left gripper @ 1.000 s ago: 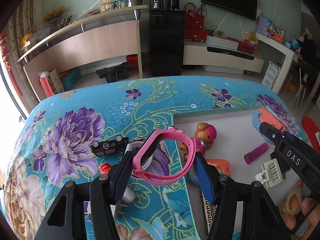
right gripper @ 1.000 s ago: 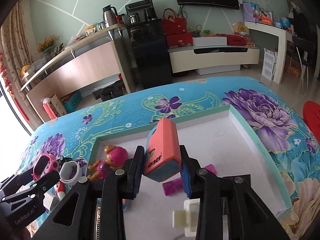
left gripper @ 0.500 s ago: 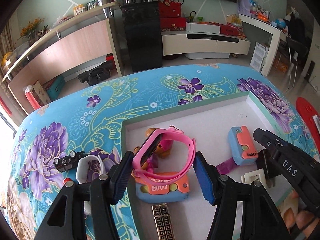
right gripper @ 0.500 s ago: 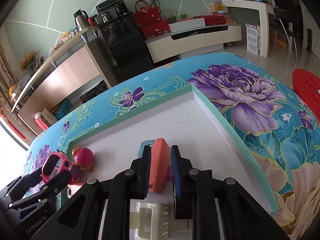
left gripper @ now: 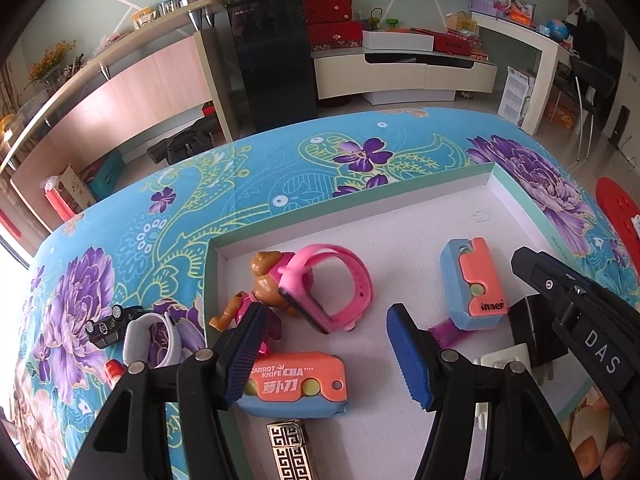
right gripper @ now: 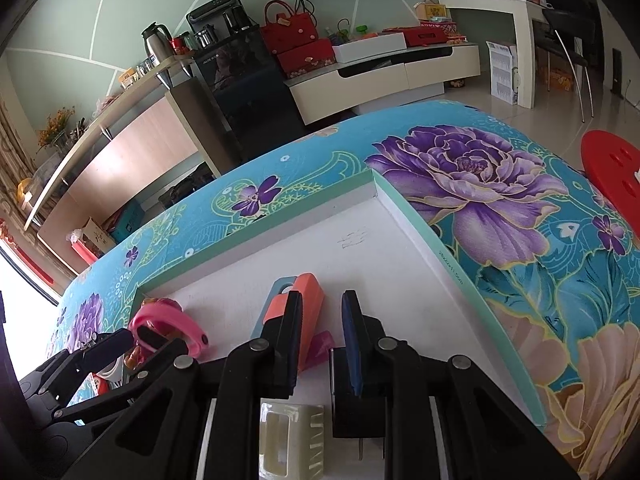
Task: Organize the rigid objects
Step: 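Release the pink-blue case into the tray with the right tool while the left tool lowers the wristband there, then move both open tools back from the tray to the remaining object pile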
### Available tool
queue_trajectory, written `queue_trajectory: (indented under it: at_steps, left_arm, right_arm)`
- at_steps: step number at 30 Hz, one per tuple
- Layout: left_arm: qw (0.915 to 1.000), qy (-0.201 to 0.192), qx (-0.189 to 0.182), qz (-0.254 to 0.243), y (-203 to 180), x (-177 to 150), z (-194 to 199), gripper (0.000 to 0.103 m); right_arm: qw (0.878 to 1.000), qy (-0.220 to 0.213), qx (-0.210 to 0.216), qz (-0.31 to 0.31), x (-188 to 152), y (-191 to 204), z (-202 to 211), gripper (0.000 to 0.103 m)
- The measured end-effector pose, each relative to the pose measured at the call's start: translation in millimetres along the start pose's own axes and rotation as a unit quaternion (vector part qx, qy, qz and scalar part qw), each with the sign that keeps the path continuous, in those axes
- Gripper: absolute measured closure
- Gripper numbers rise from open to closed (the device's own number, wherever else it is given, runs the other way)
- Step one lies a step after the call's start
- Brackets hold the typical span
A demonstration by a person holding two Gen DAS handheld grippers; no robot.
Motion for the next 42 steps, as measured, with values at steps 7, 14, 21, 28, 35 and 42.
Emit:
queue_trajectory:
  at_steps: [7,14,21,28,35,42]
  left_arm:
    - [0.9998,-0.008,-0.006,0.014,7,3,13,0.033]
    - [0.9973,-0.032,0.005,0.066,38,9,30,0.020]
    - [0.9916,-0.049,0.039,0.113,79,10,35,0.020]
    - [0.9804,-0.069,0.077,0.168,126,2,42,0.001]
    - [0.9667,-0.085,0.116,0.212,168,-9,53,0.000]
    - [0.9521,-0.088,0.153,0.250,205,-25,56,0.000]
  right_arm:
    - [1.000,0.003,0.000,-0.001,0,-1,0,0.082]
    - [1.000,0.017,-0.010,0.015,0,6,-6,0.081]
    - [0.998,0.018,-0.018,0.061,3,29,-9,0.062]
    - [0.996,0.009,-0.005,0.092,7,55,-7,0.043]
    - [0.989,0.003,0.025,0.143,7,97,-7,0.029]
    - [0.984,-0.005,0.060,0.168,4,136,-6,0.019]
Point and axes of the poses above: each gripper's, at about its wrist camera, not at the fingertips, and z roughly against the way its jaws point, y to its left, x to its top, the point moved 4 cm from there along -z, roughly the way its jaws point, and after that the axes turned 13 degrees about z, right-handed, at the moved point
